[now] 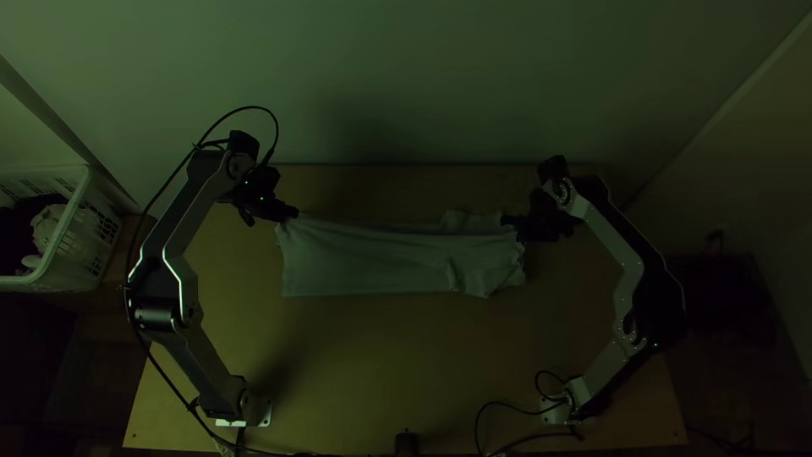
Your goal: Fold the t-shirt
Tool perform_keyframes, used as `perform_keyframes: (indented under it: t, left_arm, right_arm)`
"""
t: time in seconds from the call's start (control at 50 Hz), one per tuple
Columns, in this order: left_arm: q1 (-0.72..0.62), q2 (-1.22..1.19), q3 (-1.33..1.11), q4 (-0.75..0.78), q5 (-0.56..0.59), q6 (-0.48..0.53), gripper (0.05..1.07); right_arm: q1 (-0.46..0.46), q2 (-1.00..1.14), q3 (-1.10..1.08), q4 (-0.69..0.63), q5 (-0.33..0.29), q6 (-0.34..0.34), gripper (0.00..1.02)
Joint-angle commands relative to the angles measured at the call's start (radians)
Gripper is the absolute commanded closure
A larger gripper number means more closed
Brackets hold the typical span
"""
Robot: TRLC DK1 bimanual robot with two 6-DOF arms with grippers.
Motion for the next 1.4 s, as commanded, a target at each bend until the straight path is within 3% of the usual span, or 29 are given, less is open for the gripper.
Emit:
perform_keyframes:
  t: [0.0,0.4,0.44,0.54,0.6,0.78,0.94,1.08,1.22,1.38]
  left_arm:
    - [0.01,0.058,0.059,-0.002,0.001,-0.024,1.05]
    - [0.015,0.208,0.163,0.005,0.001,-0.066,1.02]
    - [0.016,0.219,0.167,0.007,0.003,-0.066,0.89]
    - [0.012,0.239,0.167,-0.028,0.009,-0.05,0.3]
    - [0.008,0.242,0.163,-0.07,0.02,-0.051,0.1]
    - [0.033,0.21,0.148,-0.085,0.195,-0.07,0.1]
    - [0.079,0.156,0.12,-0.08,0.325,-0.077,0.1]
    - [0.131,0.124,0.074,-0.064,0.406,-0.083,0.1]
    - [0.193,0.064,-0.038,-0.021,0.543,-0.068,0.1]
    - [0.246,-0.006,-0.218,0.13,0.563,-0.063,0.1]
  right_arm:
    - [-0.016,0.059,0.061,0.004,0.011,0.008,0.99]
    - [-0.033,0.242,0.214,0.013,0.011,0.007,0.98]
    - [-0.036,0.253,0.219,0.021,0.011,0.007,0.96]
    - [-0.041,0.279,0.239,0.02,0.011,-0.004,0.78]
    - [-0.045,0.283,0.248,0.021,0.011,-0.013,0.68]
    - [-0.071,0.25,0.271,0.02,0.012,-0.038,0.48]
    - [-0.091,0.162,0.259,0.02,0.012,-0.07,0.19]
    - [-0.105,0.084,0.234,0.02,0.014,-0.073,0.13]
    - [-0.125,0.026,0.237,0.016,0.075,-0.081,0.08]
    - [-0.151,-0.045,0.243,0.009,0.073,-0.07,0.04]
